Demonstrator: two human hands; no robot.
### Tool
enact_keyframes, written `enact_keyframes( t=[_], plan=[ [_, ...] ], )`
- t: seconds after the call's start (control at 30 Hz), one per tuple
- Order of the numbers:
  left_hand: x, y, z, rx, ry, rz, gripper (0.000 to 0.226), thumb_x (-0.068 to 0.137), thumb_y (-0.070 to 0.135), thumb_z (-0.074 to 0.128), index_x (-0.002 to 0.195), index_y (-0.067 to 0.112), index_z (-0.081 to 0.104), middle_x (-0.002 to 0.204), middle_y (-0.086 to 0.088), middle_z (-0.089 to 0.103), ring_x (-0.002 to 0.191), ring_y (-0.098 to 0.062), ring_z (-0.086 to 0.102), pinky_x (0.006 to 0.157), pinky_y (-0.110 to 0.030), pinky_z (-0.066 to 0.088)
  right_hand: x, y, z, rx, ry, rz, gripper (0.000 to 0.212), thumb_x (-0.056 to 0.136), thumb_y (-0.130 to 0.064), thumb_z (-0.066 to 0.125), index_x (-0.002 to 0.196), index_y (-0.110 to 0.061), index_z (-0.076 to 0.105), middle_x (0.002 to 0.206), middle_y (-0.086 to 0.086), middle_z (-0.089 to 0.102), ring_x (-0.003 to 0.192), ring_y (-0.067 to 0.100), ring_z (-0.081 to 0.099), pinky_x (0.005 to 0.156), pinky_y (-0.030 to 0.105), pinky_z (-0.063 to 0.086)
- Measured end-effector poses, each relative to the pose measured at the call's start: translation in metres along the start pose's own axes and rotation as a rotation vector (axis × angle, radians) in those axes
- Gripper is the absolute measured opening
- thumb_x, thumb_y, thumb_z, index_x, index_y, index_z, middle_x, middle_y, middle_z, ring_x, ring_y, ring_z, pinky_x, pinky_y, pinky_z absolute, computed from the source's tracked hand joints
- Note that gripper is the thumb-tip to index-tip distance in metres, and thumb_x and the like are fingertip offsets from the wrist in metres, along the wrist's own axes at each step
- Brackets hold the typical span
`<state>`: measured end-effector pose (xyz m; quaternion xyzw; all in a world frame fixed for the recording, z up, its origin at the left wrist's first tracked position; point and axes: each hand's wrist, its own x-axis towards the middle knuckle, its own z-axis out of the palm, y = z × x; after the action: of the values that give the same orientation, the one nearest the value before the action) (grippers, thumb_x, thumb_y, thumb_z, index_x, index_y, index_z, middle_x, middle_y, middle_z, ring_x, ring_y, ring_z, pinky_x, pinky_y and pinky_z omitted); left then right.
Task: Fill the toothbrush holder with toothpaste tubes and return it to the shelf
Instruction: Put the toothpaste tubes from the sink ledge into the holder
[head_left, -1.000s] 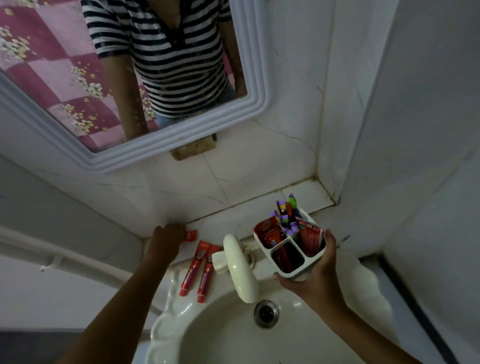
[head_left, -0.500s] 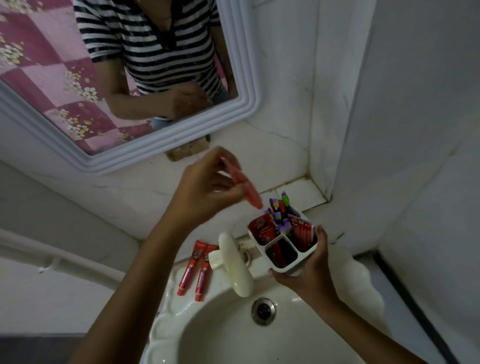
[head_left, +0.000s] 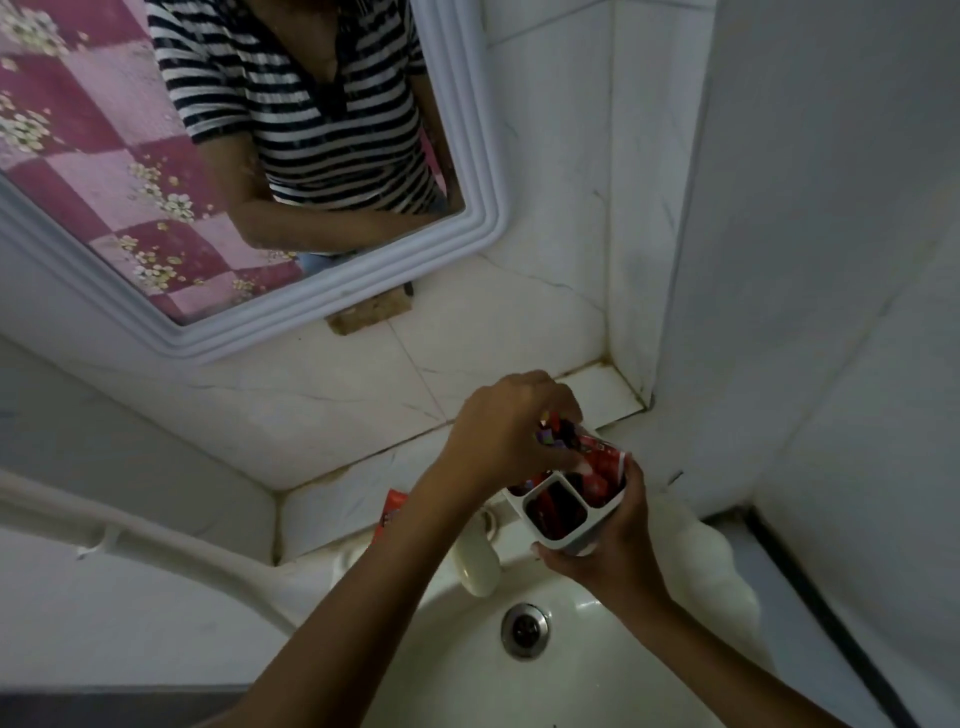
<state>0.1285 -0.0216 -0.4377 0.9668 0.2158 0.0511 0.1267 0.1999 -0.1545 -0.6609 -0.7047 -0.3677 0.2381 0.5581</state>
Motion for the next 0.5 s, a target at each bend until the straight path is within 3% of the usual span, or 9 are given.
enact_keyframes(
  t=[0.13, 0.23, 0.3, 0.43, 0.5],
  plan=[
    [-0.013, -0.041, -0.016, -0.112, 0.204, -0.138, 0.03, 0.079, 0.051, 0.069, 0.103, 0.034, 0.065, 0.105, 0.016, 0.066, 0.081, -0.008, 0.061, 0.067, -0.027, 0.05, 0.004, 0.001, -0.008, 0.004, 0.011, 0.005, 0.15, 0.047, -0.049, 0.104, 0.164, -0.017, 0.016, 0.159, 0.009, 0.042, 0.146, 0.026, 0.052, 0.106, 0.051, 0.06],
    [-0.036, -0.096, 0.0, -0.111, 0.261, -0.401, 0.023, 0.08, 0.042, 0.072, 0.1, 0.032, 0.067, 0.099, 0.014, 0.069, 0.078, -0.011, 0.066, 0.066, -0.025, 0.048, 0.004, 0.003, -0.017, 0.011, 0.04, -0.001, 0.151, 0.047, -0.051, 0.102, 0.164, -0.013, 0.015, 0.159, 0.013, 0.042, 0.146, 0.028, 0.053, 0.11, 0.052, 0.058],
    [-0.059, -0.129, 0.025, -0.05, 0.163, -0.589, 0.023, 0.077, 0.036, 0.075, 0.098, 0.029, 0.068, 0.097, 0.009, 0.071, 0.086, -0.015, 0.067, 0.069, -0.024, 0.045, 0.003, 0.006, -0.021, 0.005, 0.057, -0.016, 0.15, 0.048, -0.052, 0.101, 0.163, -0.009, 0.015, 0.159, 0.016, 0.042, 0.146, 0.028, 0.054, 0.112, 0.051, 0.056],
    [-0.103, -0.164, 0.074, 0.0, -0.239, -0.815, 0.025, 0.079, 0.038, 0.071, 0.1, 0.025, 0.067, 0.107, 0.001, 0.07, 0.104, -0.02, 0.063, 0.085, -0.031, 0.052, -0.002, 0.011, -0.02, -0.017, 0.046, -0.02, 0.151, 0.049, -0.056, 0.101, 0.164, -0.007, 0.014, 0.161, 0.017, 0.041, 0.147, 0.031, 0.052, 0.113, 0.052, 0.055],
    [-0.128, -0.178, 0.087, 0.009, -0.286, -0.905, 0.022, 0.082, 0.037, 0.064, 0.102, 0.026, 0.065, 0.11, 0.001, 0.068, 0.104, -0.019, 0.06, 0.086, -0.033, 0.053, -0.002, 0.004, -0.003, -0.017, -0.005, -0.047, 0.151, 0.051, -0.059, 0.099, 0.164, -0.009, 0.013, 0.161, 0.017, 0.041, 0.147, 0.032, 0.052, 0.114, 0.046, 0.054]
  ],
)
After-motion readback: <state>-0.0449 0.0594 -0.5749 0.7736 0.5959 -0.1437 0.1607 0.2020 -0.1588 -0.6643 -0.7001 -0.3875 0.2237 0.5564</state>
